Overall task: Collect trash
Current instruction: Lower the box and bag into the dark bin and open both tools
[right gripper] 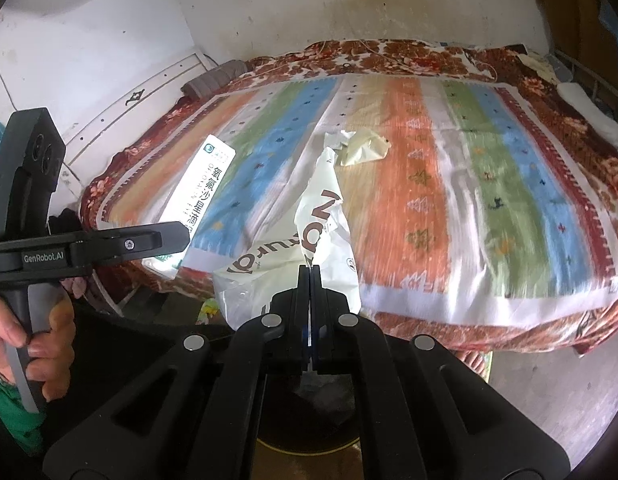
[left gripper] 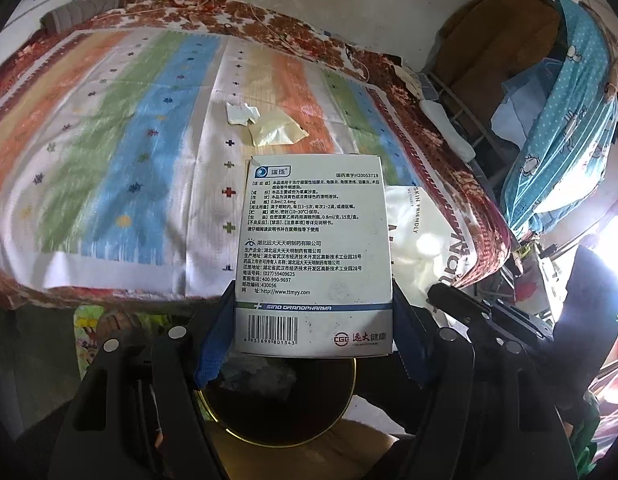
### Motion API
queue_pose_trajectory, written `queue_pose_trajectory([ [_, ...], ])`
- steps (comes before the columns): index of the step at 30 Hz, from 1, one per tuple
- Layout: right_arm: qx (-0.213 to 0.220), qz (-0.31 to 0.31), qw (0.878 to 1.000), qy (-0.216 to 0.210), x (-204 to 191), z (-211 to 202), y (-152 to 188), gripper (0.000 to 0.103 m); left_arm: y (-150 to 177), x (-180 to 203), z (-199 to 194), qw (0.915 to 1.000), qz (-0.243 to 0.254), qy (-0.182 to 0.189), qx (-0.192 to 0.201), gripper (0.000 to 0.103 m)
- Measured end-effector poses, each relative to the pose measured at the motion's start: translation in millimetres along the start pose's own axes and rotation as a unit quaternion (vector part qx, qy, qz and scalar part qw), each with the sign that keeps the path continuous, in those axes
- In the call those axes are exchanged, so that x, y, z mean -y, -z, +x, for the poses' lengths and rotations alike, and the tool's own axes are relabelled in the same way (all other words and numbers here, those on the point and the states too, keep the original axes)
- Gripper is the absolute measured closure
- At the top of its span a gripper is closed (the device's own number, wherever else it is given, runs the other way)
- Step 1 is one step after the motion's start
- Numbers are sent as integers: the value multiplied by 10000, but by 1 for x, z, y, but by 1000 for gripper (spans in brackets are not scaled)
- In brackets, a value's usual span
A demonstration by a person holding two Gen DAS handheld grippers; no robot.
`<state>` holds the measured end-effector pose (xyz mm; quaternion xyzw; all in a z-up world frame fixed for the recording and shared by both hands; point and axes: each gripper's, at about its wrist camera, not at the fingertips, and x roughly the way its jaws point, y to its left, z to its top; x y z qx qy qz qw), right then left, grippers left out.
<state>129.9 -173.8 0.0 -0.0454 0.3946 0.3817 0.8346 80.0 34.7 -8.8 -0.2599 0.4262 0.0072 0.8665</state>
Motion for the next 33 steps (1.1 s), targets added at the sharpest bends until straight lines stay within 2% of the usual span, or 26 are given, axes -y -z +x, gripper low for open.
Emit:
queue_pose_trajectory([
  [9,-149,1,9999,16,-7,0,23,103,23,4,8,9999,52,-74,-109,33],
  [15,-503,-14,9985,210,-9,14,41,103,44,7,26,9989,-14,-148,-449,33],
  [27,-1389,164,9900,204,-10,51,71,103,64,-16,64,9890,-833,-203,-1204,33],
  [33,-1775,373,9834,75,-5,70,80,103,72,-31,83,9778,-1357,-213,-1584,33],
])
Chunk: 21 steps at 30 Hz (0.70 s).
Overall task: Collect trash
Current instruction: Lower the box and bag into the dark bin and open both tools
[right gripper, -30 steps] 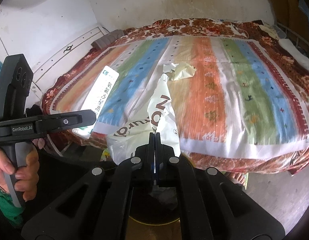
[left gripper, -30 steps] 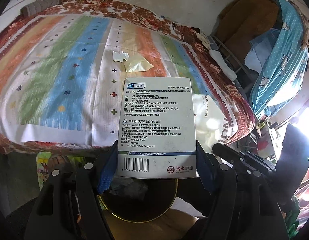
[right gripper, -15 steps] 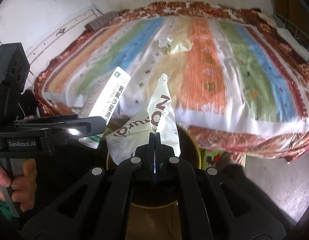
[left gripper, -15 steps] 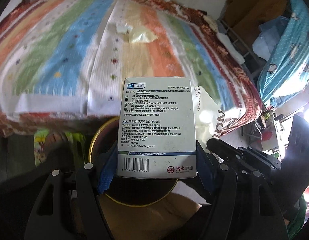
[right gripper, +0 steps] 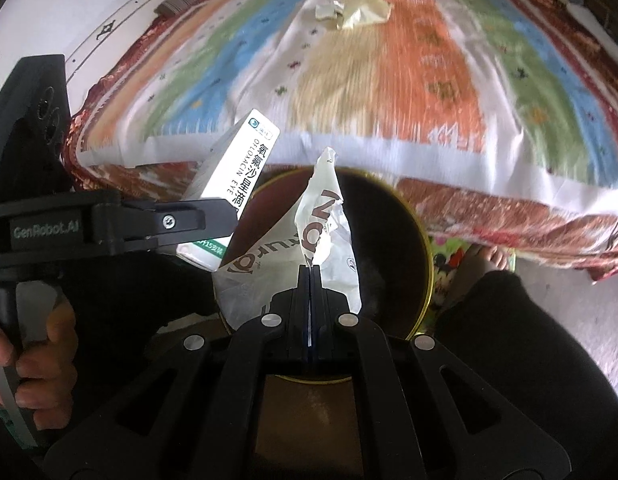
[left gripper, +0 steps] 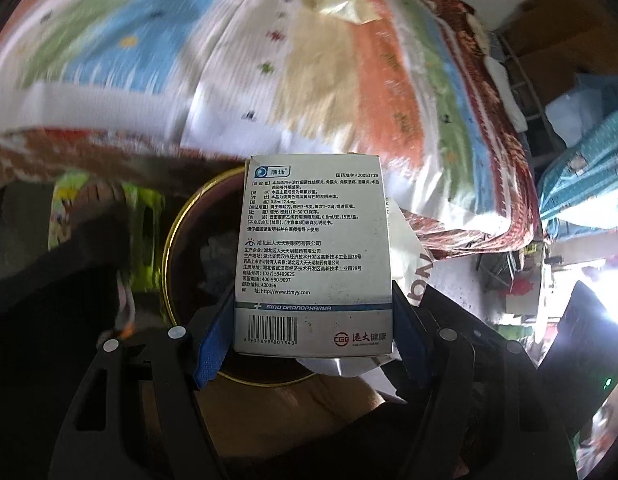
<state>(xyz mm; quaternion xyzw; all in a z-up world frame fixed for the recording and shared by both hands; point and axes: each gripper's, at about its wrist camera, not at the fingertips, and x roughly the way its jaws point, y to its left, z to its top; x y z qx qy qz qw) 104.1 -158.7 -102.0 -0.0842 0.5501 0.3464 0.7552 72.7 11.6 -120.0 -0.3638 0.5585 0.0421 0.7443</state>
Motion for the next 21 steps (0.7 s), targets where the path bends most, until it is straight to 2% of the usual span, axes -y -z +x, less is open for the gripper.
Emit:
queue_pose_trajectory([
  [6,-207,110,9997,53,4,11,1,103,-1,-6,12,9995,-285,-80,-148,33],
  [10,-307,217,9993,54,8,16,1,103,-4,-10,13,9990,-399,17,-202,33],
  [12,-335,310,9990,28,11,17,1,98,-4,-11,14,9986,-449,109,-239,32],
  [14,-328,373,9988,-16,13,16,0,78,-5,-12,15,9984,-486,146,-256,24],
  [15,-301,377,9988,-22,13,15,0,72,-6,-12,13,9984,-507,160,-196,22],
  [21,-189,377,9991,-18,15,12,-4,69,-9,-12,7,9987,-499,99,-18,20],
])
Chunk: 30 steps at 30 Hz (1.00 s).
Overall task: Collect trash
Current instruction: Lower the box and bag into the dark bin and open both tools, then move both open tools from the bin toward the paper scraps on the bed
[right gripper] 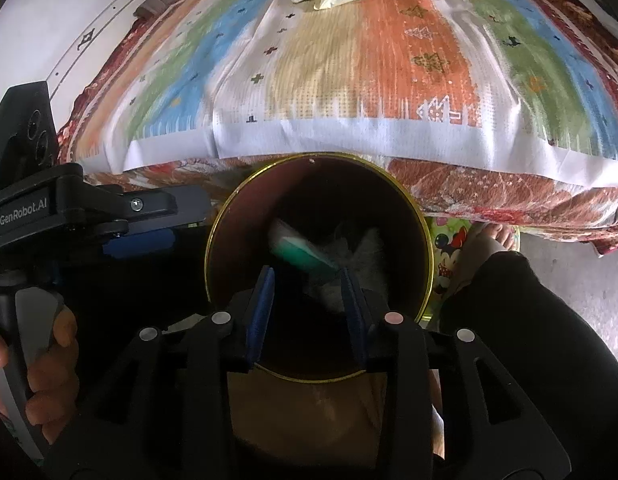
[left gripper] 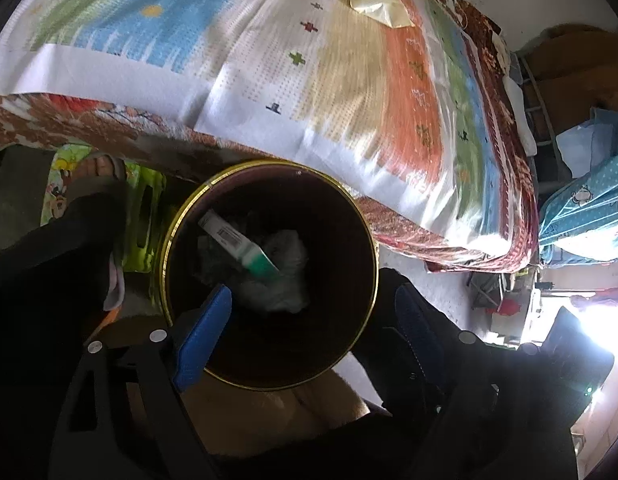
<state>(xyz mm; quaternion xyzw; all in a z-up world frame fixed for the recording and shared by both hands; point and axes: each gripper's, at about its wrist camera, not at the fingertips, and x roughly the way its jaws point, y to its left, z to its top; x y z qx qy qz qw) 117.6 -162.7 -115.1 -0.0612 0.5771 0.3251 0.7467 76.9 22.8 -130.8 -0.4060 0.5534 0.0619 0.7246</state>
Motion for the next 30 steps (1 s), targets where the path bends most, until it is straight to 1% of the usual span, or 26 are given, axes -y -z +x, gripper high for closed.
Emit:
queue_pose_trajectory([
  [2,49,20,10000,18,0,-2,-2,68,-2,2,-5,9999,47,-16,100,20],
  [5,245,-44,9997,-71,-4,-10,-6,62,-8,4,-14,9994,142,-122,302,20],
  [8,438,-112,9990,-41,-6,-19,-13,61,-16,8,-24,9988,200,-123,436,19],
  [11,647,-191,9976,-142,-7,-30,-23,61,-27,11,-33,9980,233,-151,574,17],
  [13,830,-317,9960,-34,-10,-39,-29,60,-36,13,-40,9973,245,-157,675,14],
  [14,958,-448,9943,112,-12,-45,-34,54,-41,14,-44,9967,266,-198,742,13],
  [15,1027,-512,9932,172,-13,-48,-37,49,-45,15,-48,9959,287,-267,816,12],
  [17,1210,-657,9902,249,-16,-57,-43,46,-52,18,-55,9934,348,-441,1004,11],
  [19,1353,-734,9876,306,-15,-64,-48,40,-58,20,-62,9905,419,-549,1191,7],
  [21,1519,-732,9851,343,-12,-71,-56,29,-68,22,-68,9883,414,-584,1344,6],
  [24,1724,-649,9823,349,-5,-76,-69,17,-86,22,-70,9879,382,-638,1361,6],
  [25,1786,-648,9810,383,-3,-77,-75,16,-91,23,-70,9876,395,-651,1371,6],
  [26,1828,-662,9800,429,-3,-77,-79,11,-98,25,-71,9864,419,-697,1431,6],
  [30,1956,-708,9769,491,-1,-78,-99,9,-123,36,-73,9804,632,-799,1686,6],
])
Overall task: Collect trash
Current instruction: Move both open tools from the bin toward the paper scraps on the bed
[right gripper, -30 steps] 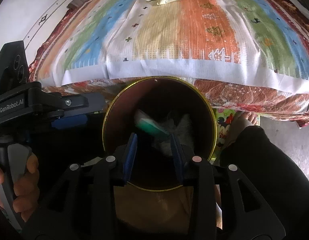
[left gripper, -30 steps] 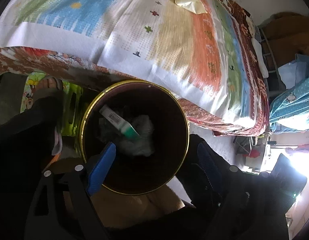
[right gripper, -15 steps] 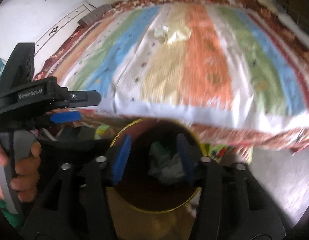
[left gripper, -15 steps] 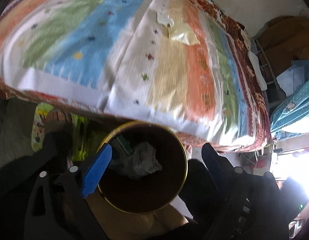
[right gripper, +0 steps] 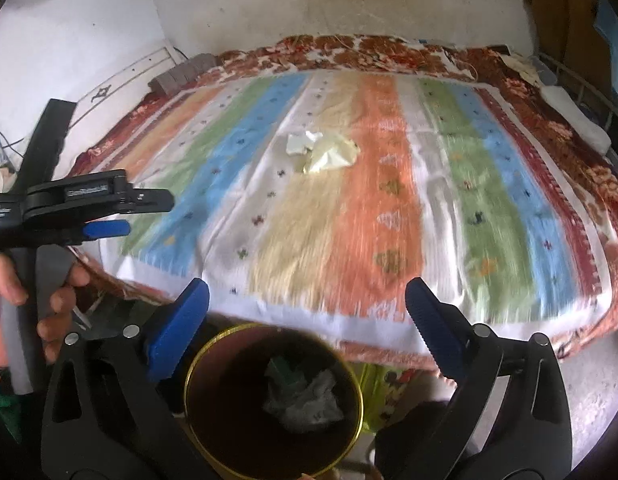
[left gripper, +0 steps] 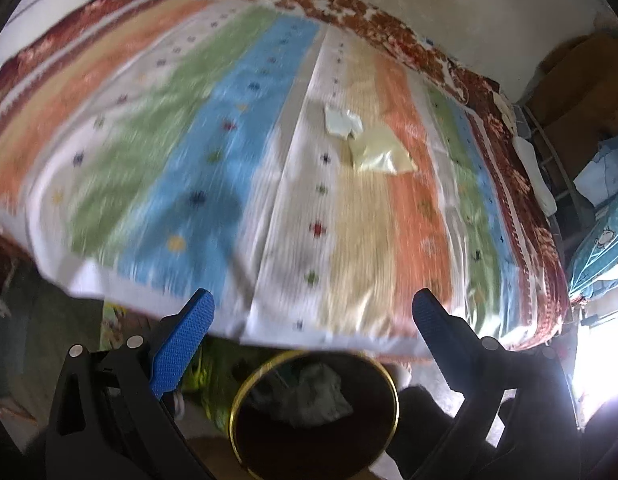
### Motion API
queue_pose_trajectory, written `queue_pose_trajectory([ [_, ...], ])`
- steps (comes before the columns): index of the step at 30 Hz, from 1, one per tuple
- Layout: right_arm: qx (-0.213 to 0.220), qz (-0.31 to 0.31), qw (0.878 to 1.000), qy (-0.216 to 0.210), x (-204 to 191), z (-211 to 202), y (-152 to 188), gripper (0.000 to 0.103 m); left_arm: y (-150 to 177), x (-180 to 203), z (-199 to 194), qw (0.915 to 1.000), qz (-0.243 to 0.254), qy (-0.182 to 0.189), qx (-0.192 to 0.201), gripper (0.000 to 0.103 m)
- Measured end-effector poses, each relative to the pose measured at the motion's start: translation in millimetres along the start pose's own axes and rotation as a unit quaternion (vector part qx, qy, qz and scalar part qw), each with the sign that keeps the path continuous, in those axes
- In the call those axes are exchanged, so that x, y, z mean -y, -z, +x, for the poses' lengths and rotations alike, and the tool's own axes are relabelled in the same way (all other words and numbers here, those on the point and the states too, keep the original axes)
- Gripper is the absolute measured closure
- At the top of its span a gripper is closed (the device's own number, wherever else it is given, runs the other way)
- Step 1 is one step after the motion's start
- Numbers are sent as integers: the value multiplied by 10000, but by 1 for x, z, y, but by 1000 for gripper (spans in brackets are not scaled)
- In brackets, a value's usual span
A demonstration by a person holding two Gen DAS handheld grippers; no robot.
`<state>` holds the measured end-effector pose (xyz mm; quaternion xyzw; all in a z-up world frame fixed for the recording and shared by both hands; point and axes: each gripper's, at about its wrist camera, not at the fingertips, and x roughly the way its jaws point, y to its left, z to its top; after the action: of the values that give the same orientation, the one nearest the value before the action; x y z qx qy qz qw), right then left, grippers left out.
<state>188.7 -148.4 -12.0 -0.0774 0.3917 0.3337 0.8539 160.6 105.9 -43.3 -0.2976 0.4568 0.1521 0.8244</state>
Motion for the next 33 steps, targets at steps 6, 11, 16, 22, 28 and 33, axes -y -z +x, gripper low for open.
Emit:
queue_pose_trajectory([
  [6,243,-285,9988,302,3,15,-24,9,-30,5,14,9998,107,133,106,6],
  [11,311,-412,9981,323,3,33,-38,9,-45,7,28,9996,195,142,143,6],
  [16,318,-350,9987,197,8,50,-49,9,-63,8,42,9993,277,179,198,6],
  [22,278,-67,9996,27,20,72,-60,9,-84,6,61,9986,238,367,284,6],
  [28,236,278,9993,-90,32,97,-69,9,-96,9,85,9977,303,491,343,6],
  [33,202,349,9992,-83,41,123,-75,9,-108,13,107,9982,276,465,271,6],
])
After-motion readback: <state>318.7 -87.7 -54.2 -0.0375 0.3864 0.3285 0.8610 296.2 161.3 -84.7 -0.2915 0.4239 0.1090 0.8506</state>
